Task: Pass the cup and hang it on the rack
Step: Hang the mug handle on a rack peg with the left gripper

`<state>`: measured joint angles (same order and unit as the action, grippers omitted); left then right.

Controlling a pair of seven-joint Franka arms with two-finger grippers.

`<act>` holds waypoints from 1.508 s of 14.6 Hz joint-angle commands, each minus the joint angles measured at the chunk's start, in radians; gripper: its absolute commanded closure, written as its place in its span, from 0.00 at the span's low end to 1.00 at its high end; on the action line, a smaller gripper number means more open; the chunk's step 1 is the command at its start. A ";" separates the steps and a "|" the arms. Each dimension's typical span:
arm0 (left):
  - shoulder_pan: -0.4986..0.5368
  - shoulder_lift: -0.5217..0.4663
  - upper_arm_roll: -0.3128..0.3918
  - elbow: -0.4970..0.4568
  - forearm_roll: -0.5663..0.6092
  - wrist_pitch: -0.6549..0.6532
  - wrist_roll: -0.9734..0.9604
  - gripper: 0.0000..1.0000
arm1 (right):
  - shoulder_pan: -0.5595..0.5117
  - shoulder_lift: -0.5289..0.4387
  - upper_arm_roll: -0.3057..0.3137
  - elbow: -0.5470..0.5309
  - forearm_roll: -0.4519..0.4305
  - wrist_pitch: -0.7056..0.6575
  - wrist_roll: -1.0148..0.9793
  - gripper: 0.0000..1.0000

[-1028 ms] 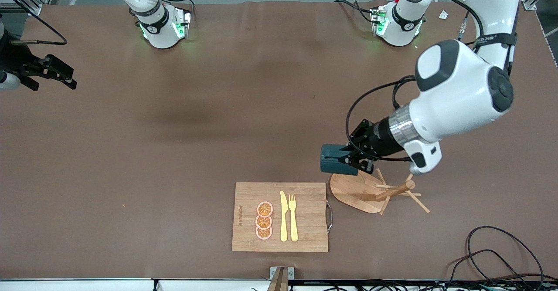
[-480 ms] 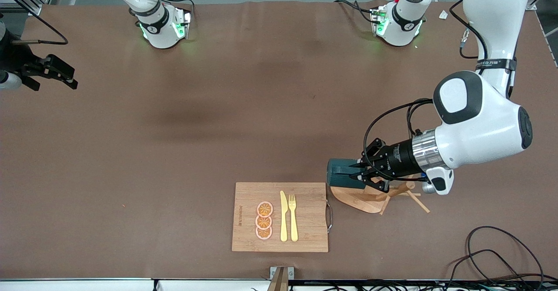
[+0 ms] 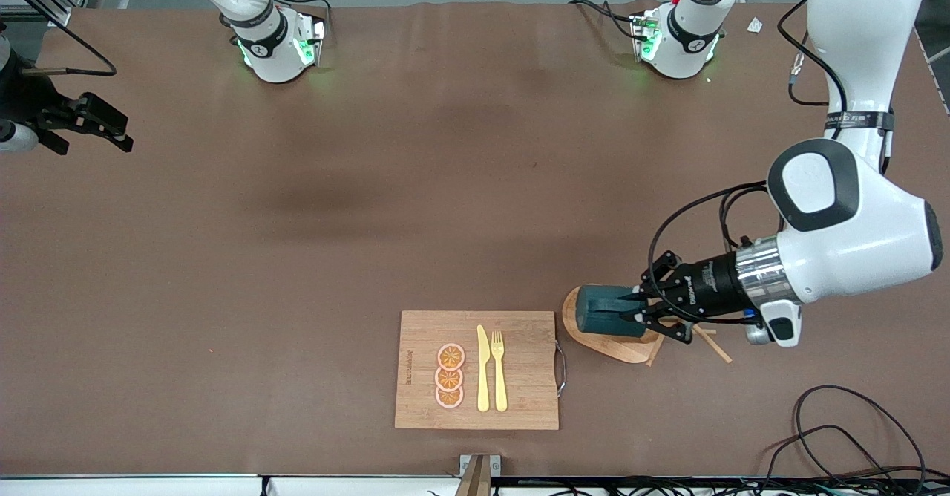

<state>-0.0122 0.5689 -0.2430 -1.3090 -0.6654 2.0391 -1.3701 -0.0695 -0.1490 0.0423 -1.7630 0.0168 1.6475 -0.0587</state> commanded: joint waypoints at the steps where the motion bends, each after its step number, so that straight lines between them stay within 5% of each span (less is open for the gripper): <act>1: 0.029 0.006 -0.007 0.004 -0.026 0.001 0.061 1.00 | 0.005 0.003 -0.002 0.013 0.008 -0.006 -0.001 0.00; 19: 0.084 0.052 -0.009 0.002 -0.034 -0.007 0.131 0.91 | 0.008 0.005 -0.002 0.013 0.008 -0.005 0.000 0.00; 22: 0.087 0.058 -0.009 0.004 -0.034 -0.007 0.129 0.69 | 0.008 0.005 -0.002 0.013 0.008 -0.005 0.000 0.00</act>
<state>0.0629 0.6226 -0.2434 -1.3110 -0.6731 2.0385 -1.2588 -0.0660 -0.1490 0.0426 -1.7628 0.0169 1.6477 -0.0587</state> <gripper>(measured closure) 0.789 0.000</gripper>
